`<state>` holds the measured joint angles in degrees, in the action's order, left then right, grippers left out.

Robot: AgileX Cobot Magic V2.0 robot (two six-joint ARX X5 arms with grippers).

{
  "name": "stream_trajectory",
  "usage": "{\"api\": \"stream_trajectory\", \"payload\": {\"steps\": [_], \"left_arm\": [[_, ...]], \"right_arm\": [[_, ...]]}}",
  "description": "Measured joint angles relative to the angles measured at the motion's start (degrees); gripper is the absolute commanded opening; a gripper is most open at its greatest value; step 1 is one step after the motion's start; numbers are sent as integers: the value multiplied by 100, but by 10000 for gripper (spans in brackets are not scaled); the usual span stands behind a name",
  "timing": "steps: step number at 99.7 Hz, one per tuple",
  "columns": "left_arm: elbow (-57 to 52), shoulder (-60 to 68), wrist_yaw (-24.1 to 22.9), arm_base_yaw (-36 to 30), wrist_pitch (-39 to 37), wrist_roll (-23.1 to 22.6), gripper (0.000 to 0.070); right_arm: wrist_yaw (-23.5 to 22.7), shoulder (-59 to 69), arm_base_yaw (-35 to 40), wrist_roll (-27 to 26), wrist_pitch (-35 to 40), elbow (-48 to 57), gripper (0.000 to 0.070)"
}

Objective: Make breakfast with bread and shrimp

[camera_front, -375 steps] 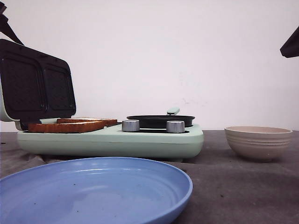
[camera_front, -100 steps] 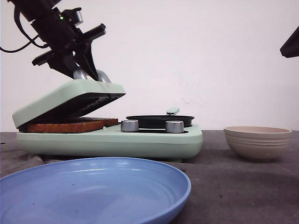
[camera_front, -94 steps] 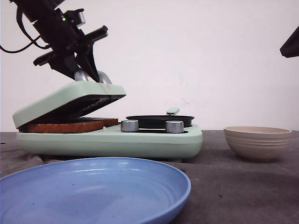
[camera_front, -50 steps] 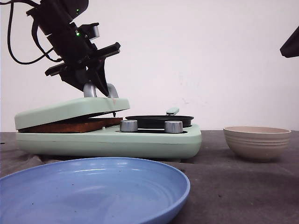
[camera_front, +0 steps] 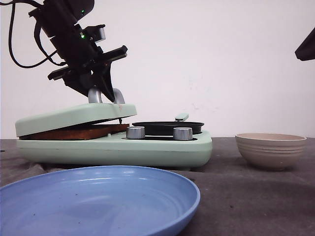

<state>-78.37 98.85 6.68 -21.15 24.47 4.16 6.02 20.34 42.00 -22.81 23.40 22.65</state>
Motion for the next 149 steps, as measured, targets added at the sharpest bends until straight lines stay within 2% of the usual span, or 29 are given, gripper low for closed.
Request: {"api": "stream_trajectory", "payload": {"steps": [4,18,36,81,149], "left_arm": [[0,20,7,2,50,-144,325],[0,59,-9,28,149,-422,337],[0,59,-37,55,175,-494,445],[-507,-127,225,79,426,-490,442],[-608,-2118,560,483,455,-468,431]], "right_arm": [[0,0,0,0,0,0,9],[0,0,0,0,0,0,9],[-2,0,0,0,0,0,9],[-2,0,0,0,0,0,9],[-2,0,0,0,-334,0,10]]}}
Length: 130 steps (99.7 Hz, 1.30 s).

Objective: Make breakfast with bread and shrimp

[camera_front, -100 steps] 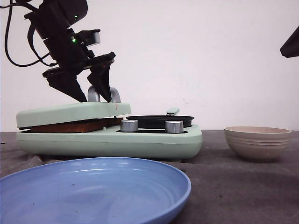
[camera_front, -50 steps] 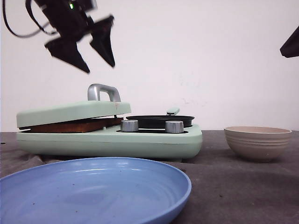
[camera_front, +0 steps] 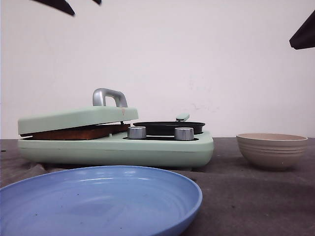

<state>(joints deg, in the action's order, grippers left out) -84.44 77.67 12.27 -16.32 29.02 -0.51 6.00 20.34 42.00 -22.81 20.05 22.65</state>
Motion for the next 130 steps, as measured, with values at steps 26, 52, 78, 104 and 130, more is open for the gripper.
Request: {"api": "stream_trajectory", "payload": {"steps": [26,52,78,104,130], "left_arm": [[258,-560,398,103,212,2,415],[1453,-1661,472,109,-197,9,348],[3235,-3318,564,109,-664,317,349],[4741,-5069,498,109,-660,726,349],[5335,-6679,153,107,-254,918,350]], "right_arm": [[2,0,0,0,2,0,25],[140,0,-26,20,142,374,116],[153,87,-278,142,428,826,116],[170,1064,-922,424,1213,1873,116],[-302,2911,-2072,839,1707,3064,130]]}}
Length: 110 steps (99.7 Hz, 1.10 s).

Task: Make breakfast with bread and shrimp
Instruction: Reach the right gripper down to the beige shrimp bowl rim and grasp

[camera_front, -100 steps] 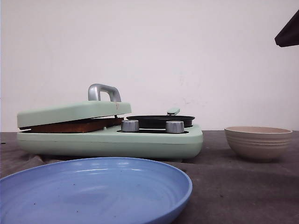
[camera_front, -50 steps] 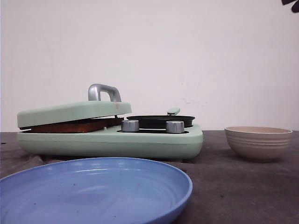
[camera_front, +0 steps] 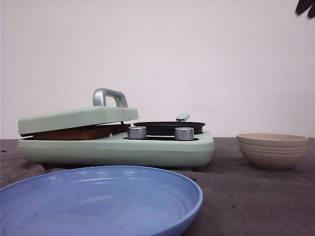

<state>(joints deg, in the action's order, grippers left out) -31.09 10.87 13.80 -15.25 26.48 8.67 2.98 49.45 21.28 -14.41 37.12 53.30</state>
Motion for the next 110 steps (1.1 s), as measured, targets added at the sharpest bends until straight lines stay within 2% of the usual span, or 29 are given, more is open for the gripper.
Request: {"api": "stream_trajectory", "payload": {"steps": [26,34,42,46,110], "left_arm": [[0,-372,-44,2,164,15,351],[0,-372,-44,2,164,31,351],[0,-372,-44,2,164,31,351],[0,-372,-44,2,164,33,351],[0,-372,-39,2,186,-37,353]], "right_arm": [[-1322,1731,-1394,94,179,820,136],[-1532,2194,-1703,96,295,1080,144],[-1676,2601,-1937,131,413,1331,190],[-1714,2776,-2024,175,433,1440,209],[-1624,4535,-2286,568,238,1663,209]]}}
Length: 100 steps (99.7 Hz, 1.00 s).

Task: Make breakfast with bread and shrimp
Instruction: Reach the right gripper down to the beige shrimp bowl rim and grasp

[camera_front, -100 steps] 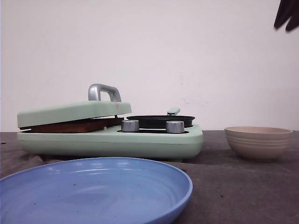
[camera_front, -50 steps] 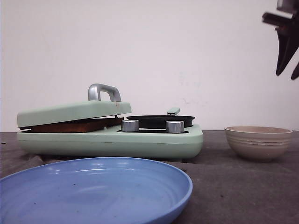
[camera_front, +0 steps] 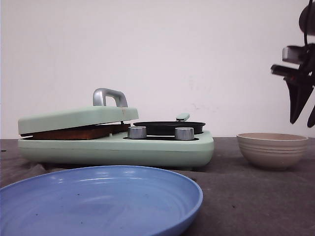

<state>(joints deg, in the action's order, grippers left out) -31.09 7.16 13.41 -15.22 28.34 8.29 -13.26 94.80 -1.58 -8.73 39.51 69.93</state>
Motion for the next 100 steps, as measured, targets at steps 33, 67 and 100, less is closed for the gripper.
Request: {"api": "stream_trajectory", "payload": {"steps": [33,67,100], "left_arm": [[11,0,0,0,87,-2,353],[11,0,0,0,94,-2,353],[13,0,0,0,105,-24,353]], "right_arm": [[0,452,0,98,-170,0,209],[125,846,2,114,-221,2,209],[136,1113,96,127,-234,17,209]]}}
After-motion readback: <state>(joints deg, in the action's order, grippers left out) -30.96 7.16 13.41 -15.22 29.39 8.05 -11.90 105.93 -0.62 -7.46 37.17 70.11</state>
